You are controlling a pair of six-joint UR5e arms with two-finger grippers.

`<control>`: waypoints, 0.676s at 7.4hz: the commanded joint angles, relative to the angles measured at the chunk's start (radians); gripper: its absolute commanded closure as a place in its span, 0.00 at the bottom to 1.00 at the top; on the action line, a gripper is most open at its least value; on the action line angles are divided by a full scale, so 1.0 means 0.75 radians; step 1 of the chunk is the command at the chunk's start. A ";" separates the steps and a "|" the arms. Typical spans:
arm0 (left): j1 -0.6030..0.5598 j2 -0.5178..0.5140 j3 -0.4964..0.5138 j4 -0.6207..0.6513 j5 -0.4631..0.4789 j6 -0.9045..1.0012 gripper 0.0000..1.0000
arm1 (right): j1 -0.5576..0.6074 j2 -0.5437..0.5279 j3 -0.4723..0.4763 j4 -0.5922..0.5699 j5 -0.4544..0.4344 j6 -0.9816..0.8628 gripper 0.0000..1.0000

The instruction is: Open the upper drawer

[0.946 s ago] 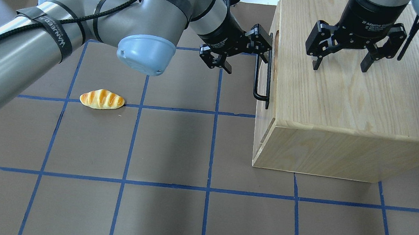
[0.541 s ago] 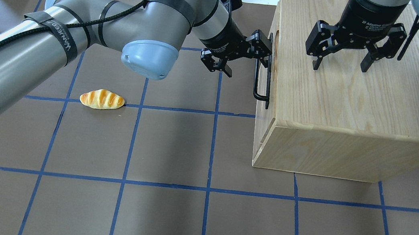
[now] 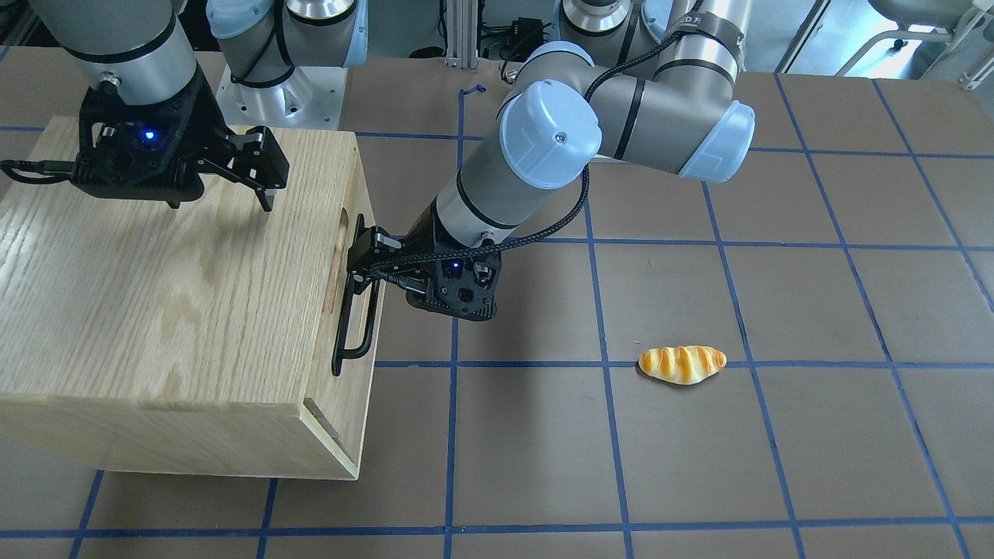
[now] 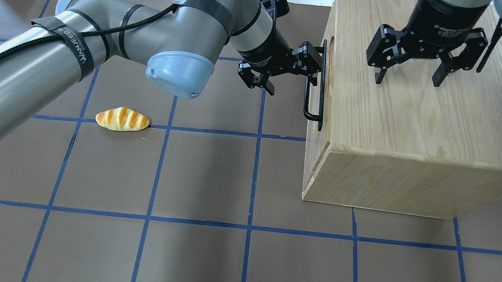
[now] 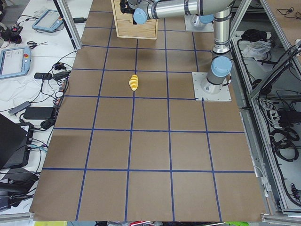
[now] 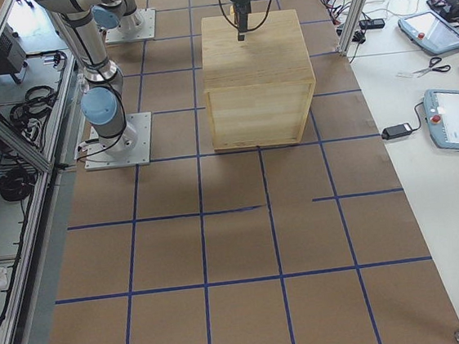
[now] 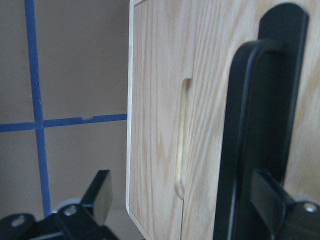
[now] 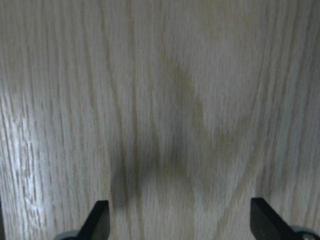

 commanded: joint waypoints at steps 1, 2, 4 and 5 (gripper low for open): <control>0.000 0.003 -0.008 0.000 0.020 0.027 0.00 | 0.002 0.000 0.002 0.000 0.000 0.000 0.00; 0.000 0.021 -0.010 -0.003 0.026 0.039 0.00 | 0.000 0.000 0.000 0.000 0.000 0.000 0.00; 0.002 0.031 -0.010 -0.003 0.137 0.066 0.00 | 0.002 0.000 0.000 0.000 0.000 0.000 0.00; 0.006 0.035 -0.010 -0.005 0.141 0.088 0.00 | 0.002 0.000 0.000 0.000 0.000 0.000 0.00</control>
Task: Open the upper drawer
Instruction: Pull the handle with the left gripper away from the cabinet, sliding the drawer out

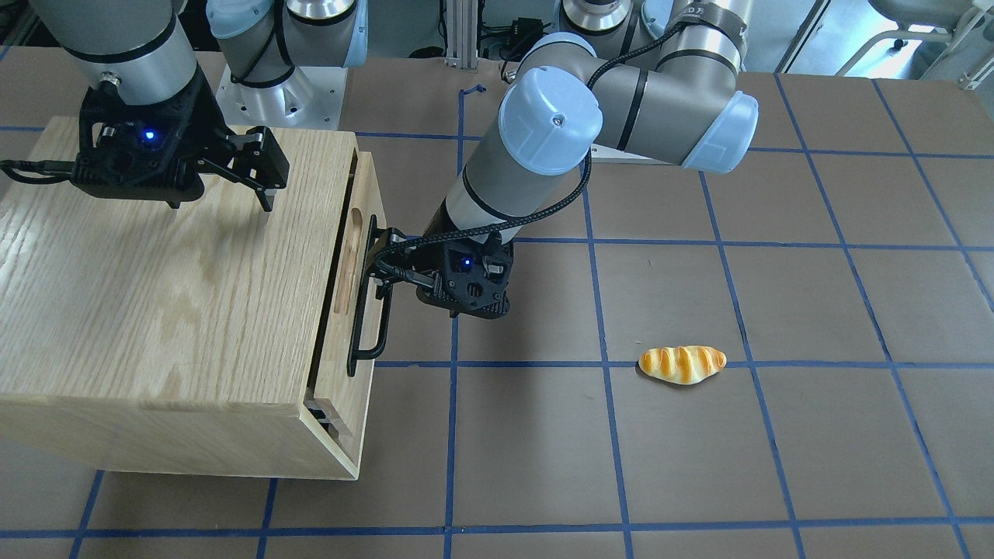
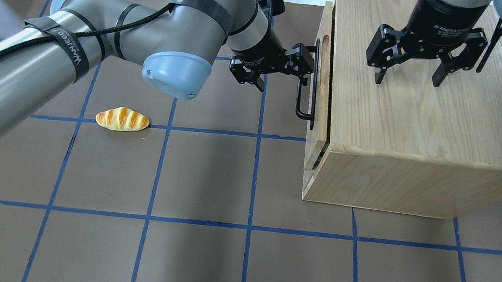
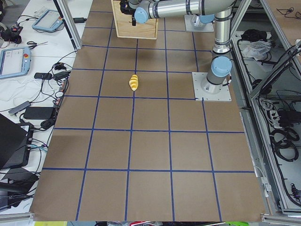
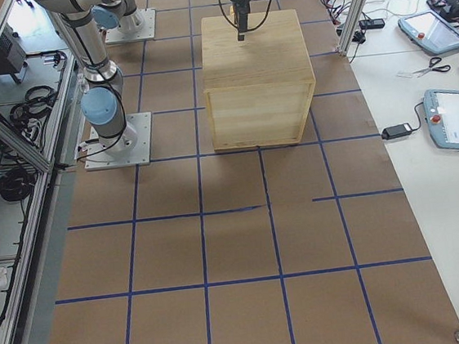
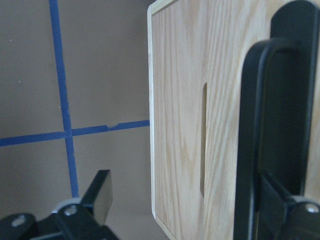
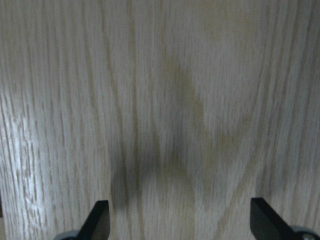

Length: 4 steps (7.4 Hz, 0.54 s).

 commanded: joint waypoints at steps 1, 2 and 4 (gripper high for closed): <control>0.004 0.007 -0.002 -0.006 0.084 0.068 0.00 | -0.001 0.000 0.000 0.000 0.000 0.000 0.00; 0.008 0.011 -0.006 -0.016 0.100 0.099 0.00 | 0.001 0.000 0.002 0.000 0.000 0.000 0.00; 0.038 0.015 -0.012 -0.024 0.107 0.178 0.00 | 0.001 0.000 0.002 0.000 0.000 0.000 0.00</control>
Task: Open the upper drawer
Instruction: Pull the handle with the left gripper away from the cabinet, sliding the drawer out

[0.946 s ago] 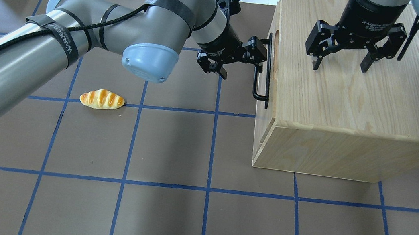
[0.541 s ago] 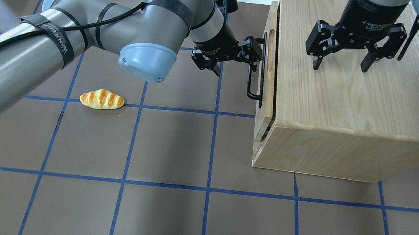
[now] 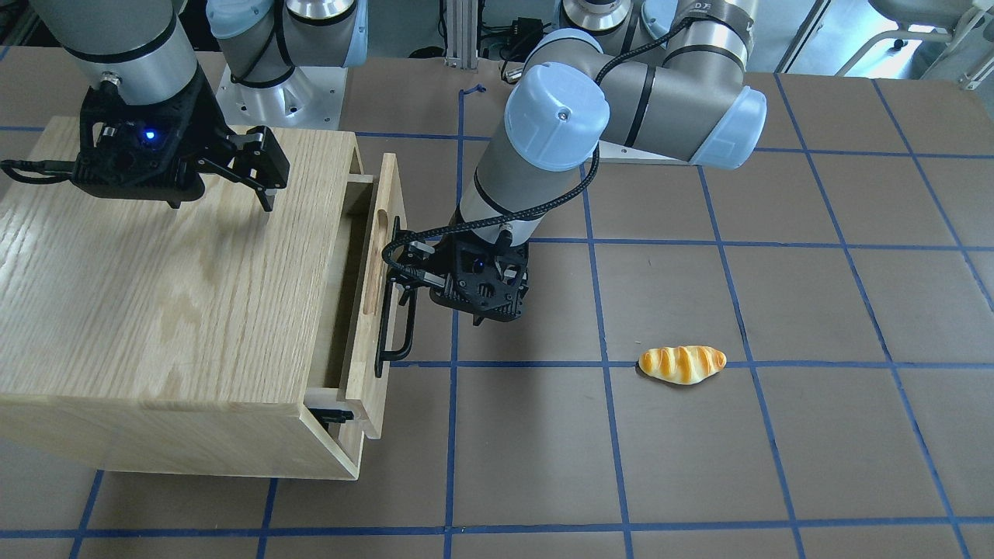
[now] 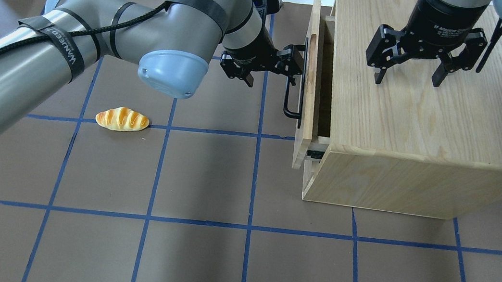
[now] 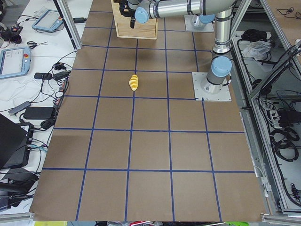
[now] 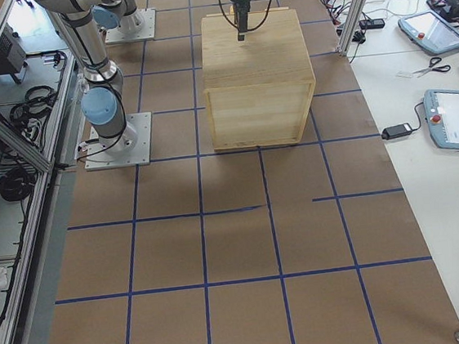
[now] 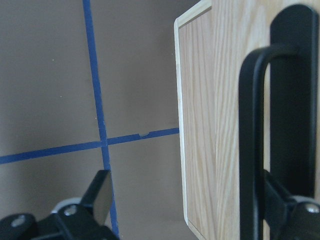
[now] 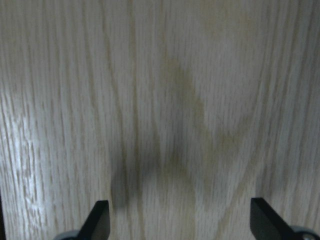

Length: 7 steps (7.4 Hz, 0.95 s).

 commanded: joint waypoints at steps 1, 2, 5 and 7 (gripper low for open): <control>0.053 0.007 -0.004 -0.026 0.008 0.073 0.00 | 0.000 0.000 -0.001 0.000 0.000 0.000 0.00; 0.100 0.027 -0.010 -0.079 0.008 0.171 0.00 | 0.000 0.000 -0.001 0.000 0.000 0.000 0.00; 0.178 0.058 -0.012 -0.130 0.006 0.209 0.00 | 0.000 0.000 -0.001 0.000 0.000 0.000 0.00; 0.215 0.070 -0.012 -0.145 0.004 0.227 0.00 | 0.000 0.000 0.001 0.000 0.000 0.000 0.00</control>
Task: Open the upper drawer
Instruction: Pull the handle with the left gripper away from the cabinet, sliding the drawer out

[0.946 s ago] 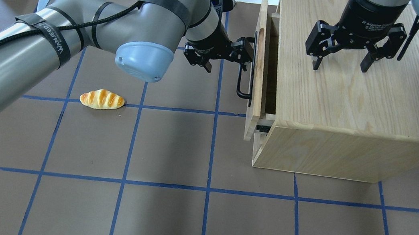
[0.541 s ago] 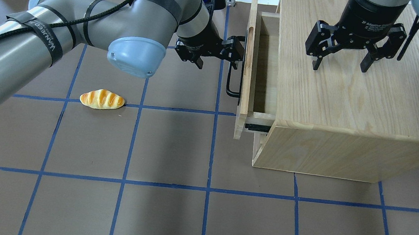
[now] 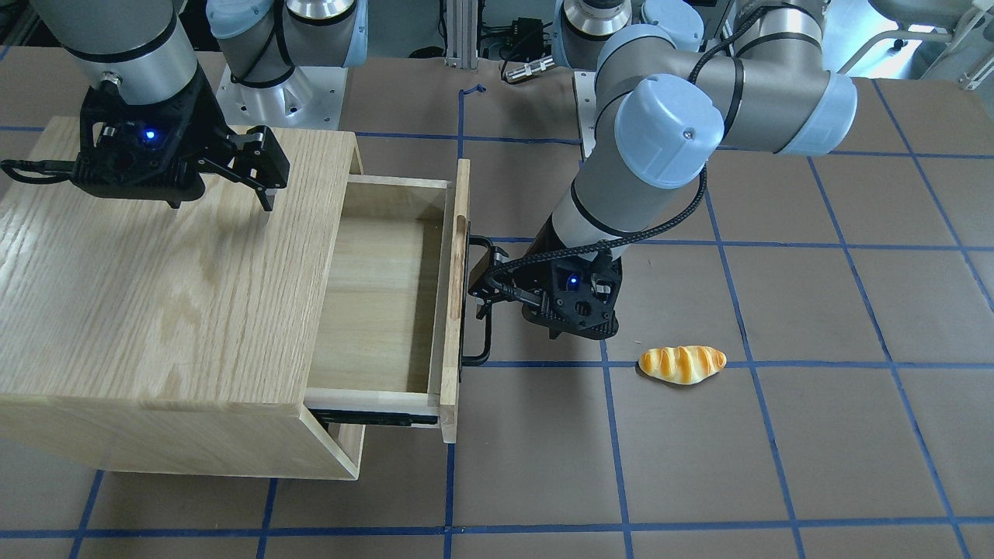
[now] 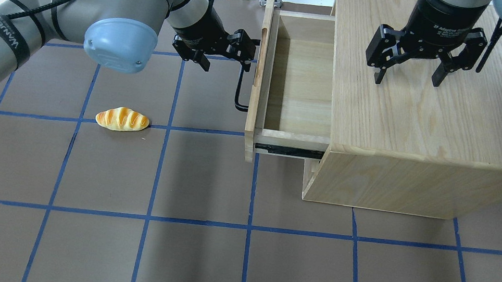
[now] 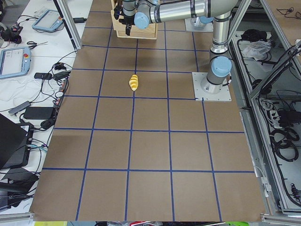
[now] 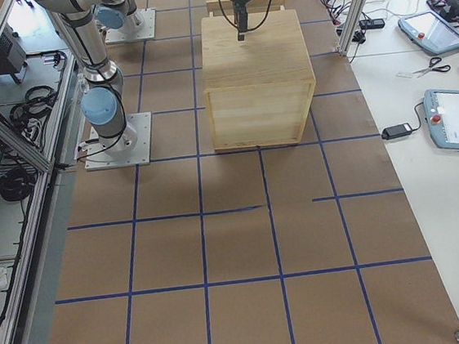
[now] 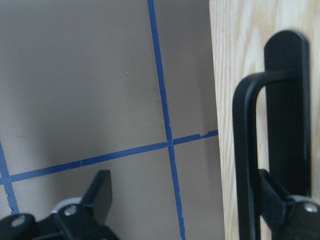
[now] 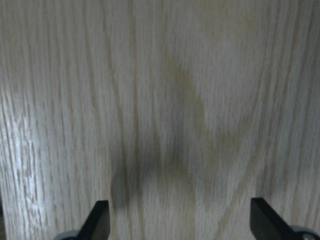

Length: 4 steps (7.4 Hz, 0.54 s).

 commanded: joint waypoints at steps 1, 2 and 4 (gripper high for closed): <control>0.021 0.005 0.000 -0.015 -0.001 0.009 0.00 | 0.000 0.000 0.000 0.000 0.000 0.001 0.00; 0.023 0.007 0.000 -0.015 0.001 0.013 0.00 | 0.000 0.000 0.000 0.000 0.000 -0.001 0.00; 0.053 0.007 0.000 -0.023 -0.001 0.050 0.00 | 0.000 0.000 0.000 0.000 0.000 0.001 0.00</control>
